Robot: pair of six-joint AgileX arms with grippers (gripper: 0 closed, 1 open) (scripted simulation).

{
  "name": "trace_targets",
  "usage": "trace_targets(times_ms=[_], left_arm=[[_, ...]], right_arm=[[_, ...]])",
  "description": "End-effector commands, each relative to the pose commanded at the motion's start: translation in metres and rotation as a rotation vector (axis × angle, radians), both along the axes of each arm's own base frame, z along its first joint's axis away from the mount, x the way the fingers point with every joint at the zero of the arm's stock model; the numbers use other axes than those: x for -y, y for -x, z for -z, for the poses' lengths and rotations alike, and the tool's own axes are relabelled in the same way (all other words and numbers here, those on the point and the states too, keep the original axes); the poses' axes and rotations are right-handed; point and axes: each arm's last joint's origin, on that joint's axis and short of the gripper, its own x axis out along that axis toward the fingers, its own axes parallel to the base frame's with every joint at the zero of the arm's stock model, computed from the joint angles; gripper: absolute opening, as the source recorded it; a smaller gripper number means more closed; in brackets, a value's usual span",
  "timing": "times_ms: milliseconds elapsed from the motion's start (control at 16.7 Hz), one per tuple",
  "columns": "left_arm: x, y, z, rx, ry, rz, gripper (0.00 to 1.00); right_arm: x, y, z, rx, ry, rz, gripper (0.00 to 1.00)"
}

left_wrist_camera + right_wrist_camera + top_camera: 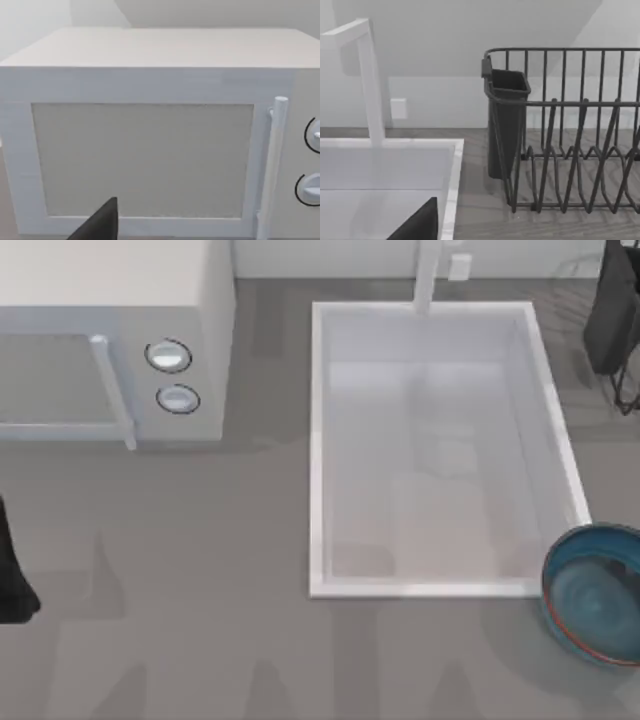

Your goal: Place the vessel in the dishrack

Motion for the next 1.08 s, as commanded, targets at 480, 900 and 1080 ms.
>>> trace_targets(times_ms=[480,900,1080], left_arm=[[0.000,0.000,0.000,0.000,0.000,0.000,1.00],[0.000,0.000,0.000,0.000,0.000,0.000,1.00],[0.000,0.000,0.000,0.000,0.000,0.000,1.00]], right_arm=[[0.000,-0.006,-0.032,-0.230,-0.002,0.003,1.00],[-0.002,-0.061,-0.066,-0.902,-0.019,-0.011,1.00],[-0.004,-0.094,-0.068,-1.178,-0.026,-0.014,1.00]])
